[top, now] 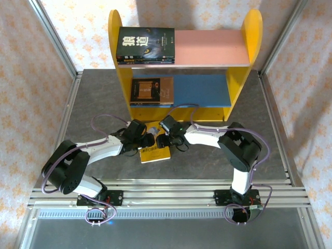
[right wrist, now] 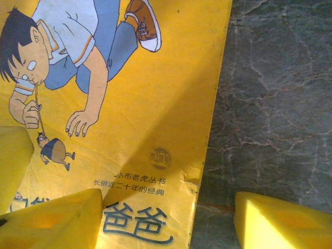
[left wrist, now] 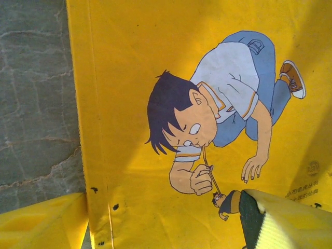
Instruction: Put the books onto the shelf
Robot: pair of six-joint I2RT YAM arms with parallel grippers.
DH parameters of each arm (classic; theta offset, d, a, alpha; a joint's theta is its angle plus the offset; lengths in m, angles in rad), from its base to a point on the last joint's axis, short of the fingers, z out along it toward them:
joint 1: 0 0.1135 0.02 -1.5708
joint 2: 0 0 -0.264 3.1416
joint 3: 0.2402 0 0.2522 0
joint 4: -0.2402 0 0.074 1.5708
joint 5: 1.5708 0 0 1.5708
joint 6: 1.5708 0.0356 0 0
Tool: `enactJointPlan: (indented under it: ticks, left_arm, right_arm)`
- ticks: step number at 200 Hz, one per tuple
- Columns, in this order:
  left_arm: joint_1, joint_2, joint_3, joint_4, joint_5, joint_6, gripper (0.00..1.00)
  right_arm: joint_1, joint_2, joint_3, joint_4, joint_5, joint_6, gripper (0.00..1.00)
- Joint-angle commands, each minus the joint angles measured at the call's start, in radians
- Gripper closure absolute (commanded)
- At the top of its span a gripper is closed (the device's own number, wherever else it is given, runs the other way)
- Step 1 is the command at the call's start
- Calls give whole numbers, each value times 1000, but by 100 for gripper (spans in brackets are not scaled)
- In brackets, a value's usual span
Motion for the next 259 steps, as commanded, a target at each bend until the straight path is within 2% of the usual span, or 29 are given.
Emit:
enactJointPlan:
  ticks: [1, 35, 62, 78, 93, 102, 124, 160, 219, 238, 259]
  left_arm:
    - [9, 17, -16, 50, 26, -20, 25]
    - [9, 18, -23, 74, 37, -27, 25]
    - [9, 16, -38, 114, 52, -35, 25]
    - [9, 19, -39, 126, 58, -36, 25]
    - [8, 17, -39, 125, 59, -34, 26]
    - [9, 10, -40, 114, 51, -32, 26]
    - [9, -13, -36, 59, 14, -15, 25]
    - [13, -53, -27, -65, -80, 26, 24]
    - [20, -33, -28, -92, -103, 19, 24]
    - [19, -28, -36, -60, -71, 16, 24]
    - [20, -46, -65, 65, 38, 15, 27]
  right_arm:
    - [64, 95, 13, 163, -157, -2, 34]
    - [78, 105, 23, 165, -158, 0, 36]
    - [86, 131, 0, 178, -155, 17, 42]
    - [88, 133, -37, 216, -166, 38, 51]
    - [88, 136, -63, 227, -158, 53, 71]
    - [87, 139, -78, 232, -142, 60, 78]
    - [79, 142, -121, 255, -117, 80, 90]
    - [2, 143, -204, 339, -158, 127, 93]
    - [-17, 162, -209, 339, -186, 107, 95]
    - [-17, 170, -212, 355, -199, 111, 96]
    - [-18, 176, -215, 363, -203, 115, 96]
